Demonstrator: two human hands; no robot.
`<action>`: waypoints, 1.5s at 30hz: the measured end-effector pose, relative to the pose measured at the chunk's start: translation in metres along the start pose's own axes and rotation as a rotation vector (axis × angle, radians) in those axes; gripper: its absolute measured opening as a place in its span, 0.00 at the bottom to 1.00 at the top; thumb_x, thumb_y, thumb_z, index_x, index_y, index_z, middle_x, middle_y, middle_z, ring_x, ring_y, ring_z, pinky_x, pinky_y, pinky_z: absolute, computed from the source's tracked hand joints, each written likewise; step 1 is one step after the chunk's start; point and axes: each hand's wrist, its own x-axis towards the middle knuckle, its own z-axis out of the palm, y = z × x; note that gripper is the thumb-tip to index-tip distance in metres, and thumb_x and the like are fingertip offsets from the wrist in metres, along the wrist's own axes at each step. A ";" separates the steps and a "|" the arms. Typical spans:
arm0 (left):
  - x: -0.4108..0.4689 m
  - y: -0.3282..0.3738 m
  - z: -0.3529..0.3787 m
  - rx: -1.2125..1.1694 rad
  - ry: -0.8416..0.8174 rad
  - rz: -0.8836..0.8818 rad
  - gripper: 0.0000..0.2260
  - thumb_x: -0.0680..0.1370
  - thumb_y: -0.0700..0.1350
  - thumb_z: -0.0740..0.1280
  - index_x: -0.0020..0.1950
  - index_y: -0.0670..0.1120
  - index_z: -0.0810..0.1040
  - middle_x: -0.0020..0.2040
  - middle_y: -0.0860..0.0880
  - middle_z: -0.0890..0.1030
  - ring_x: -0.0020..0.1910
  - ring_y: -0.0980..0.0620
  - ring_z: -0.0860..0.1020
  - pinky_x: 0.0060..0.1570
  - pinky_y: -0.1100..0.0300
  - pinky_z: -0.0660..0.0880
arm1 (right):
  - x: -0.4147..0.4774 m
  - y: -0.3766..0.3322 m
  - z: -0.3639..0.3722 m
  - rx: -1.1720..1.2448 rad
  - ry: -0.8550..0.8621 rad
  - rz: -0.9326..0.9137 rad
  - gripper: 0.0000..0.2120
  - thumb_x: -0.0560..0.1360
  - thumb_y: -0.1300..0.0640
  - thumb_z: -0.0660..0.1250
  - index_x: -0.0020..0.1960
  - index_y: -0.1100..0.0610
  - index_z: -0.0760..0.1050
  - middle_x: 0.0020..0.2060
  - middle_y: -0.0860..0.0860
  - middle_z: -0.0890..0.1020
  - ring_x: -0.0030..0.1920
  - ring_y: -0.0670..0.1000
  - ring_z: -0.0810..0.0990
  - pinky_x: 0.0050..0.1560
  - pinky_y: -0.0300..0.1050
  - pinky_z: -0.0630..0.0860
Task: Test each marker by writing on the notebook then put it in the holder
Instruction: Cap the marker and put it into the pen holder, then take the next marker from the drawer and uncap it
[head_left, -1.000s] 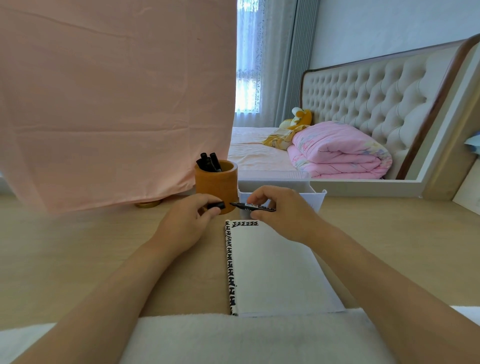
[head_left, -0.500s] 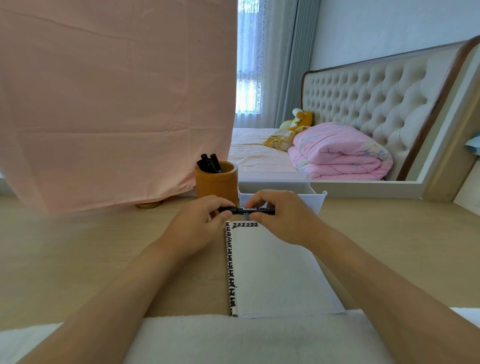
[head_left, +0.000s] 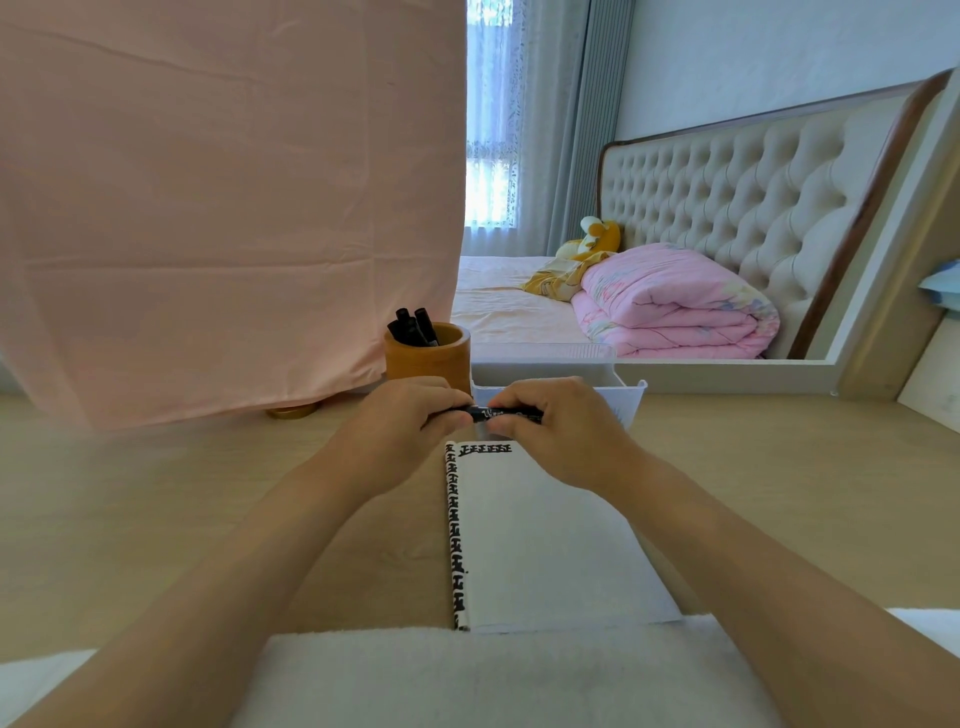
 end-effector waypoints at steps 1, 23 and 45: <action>0.000 0.001 0.000 0.017 0.000 0.019 0.08 0.80 0.46 0.66 0.54 0.50 0.84 0.42 0.56 0.80 0.43 0.58 0.76 0.42 0.59 0.72 | 0.000 0.000 0.000 0.013 -0.006 0.006 0.04 0.76 0.51 0.72 0.48 0.49 0.85 0.32 0.39 0.80 0.34 0.43 0.77 0.36 0.40 0.71; -0.025 -0.046 0.022 -0.018 0.023 -0.320 0.13 0.78 0.55 0.67 0.62 0.58 0.75 0.56 0.58 0.77 0.57 0.57 0.73 0.59 0.55 0.72 | 0.035 -0.029 0.009 0.171 0.027 0.298 0.06 0.80 0.54 0.66 0.56 0.50 0.78 0.43 0.45 0.80 0.46 0.46 0.78 0.47 0.39 0.73; -0.024 -0.057 0.035 0.059 -0.103 -0.404 0.18 0.77 0.65 0.61 0.62 0.60 0.76 0.65 0.55 0.73 0.66 0.54 0.65 0.65 0.53 0.63 | 0.155 -0.022 0.035 -0.323 -0.290 0.344 0.18 0.79 0.39 0.60 0.52 0.51 0.80 0.43 0.47 0.82 0.47 0.51 0.79 0.51 0.45 0.75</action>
